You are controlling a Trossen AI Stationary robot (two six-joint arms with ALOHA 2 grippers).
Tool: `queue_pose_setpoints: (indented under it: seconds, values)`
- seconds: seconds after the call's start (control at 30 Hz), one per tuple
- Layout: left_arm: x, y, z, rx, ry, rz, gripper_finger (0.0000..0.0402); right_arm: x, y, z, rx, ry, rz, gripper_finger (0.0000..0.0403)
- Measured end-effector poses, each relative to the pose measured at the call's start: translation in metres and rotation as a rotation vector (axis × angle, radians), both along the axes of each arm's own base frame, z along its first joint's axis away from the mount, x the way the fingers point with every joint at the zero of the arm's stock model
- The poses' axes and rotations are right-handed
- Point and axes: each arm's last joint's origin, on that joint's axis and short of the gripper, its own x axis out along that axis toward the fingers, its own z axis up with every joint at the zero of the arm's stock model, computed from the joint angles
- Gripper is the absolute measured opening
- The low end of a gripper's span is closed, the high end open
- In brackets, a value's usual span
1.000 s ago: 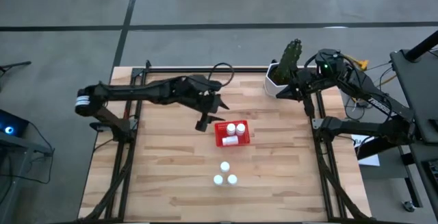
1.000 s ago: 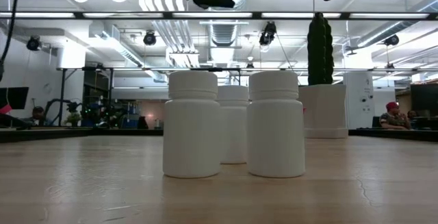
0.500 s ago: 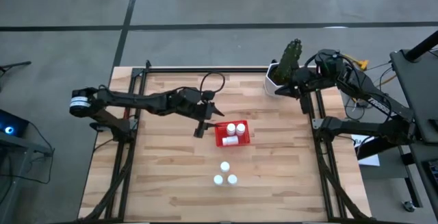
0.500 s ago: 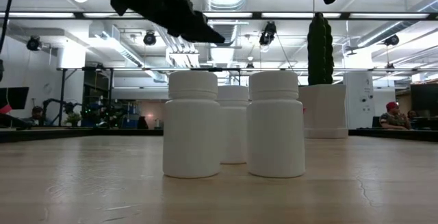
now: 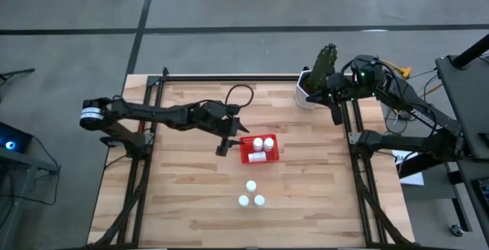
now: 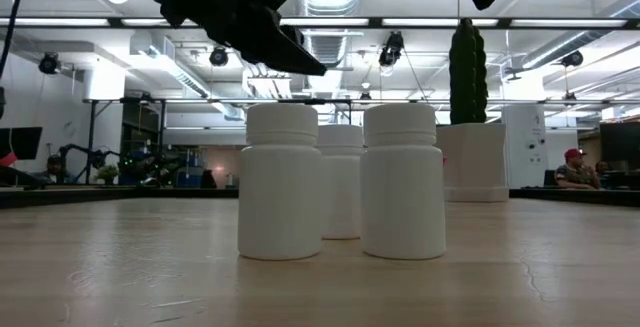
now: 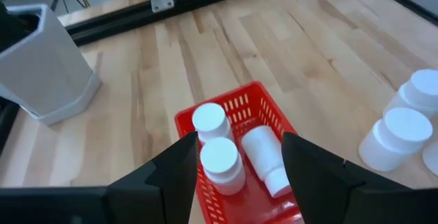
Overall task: Pick and place pill bottles into a basket
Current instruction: Adjust the white pill bottles in the red basket
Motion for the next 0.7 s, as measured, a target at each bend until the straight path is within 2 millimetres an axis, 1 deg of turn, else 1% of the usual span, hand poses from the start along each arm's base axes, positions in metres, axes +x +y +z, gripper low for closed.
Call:
queue_pose_setpoints:
  seconds: [0.2,0.4,0.57,0.7]
  values:
    - [0.006,0.000,-0.014,-0.005,0.045,-0.002,0.0191,0.003,-0.002,-0.002,0.007,0.013,-0.003,0.0009]
    - [0.009,0.000,-0.022,-0.008,0.075,-0.003,0.0191,0.007,-0.004,-0.005,0.017,0.027,-0.006,0.0008]
    - [0.008,0.000,-0.019,-0.008,0.071,-0.003,0.0191,0.011,-0.007,-0.008,0.024,0.043,-0.006,0.0009]
    - [0.002,0.000,-0.014,-0.004,0.068,-0.005,0.0191,0.015,-0.010,-0.011,0.030,0.060,-0.004,0.0009]
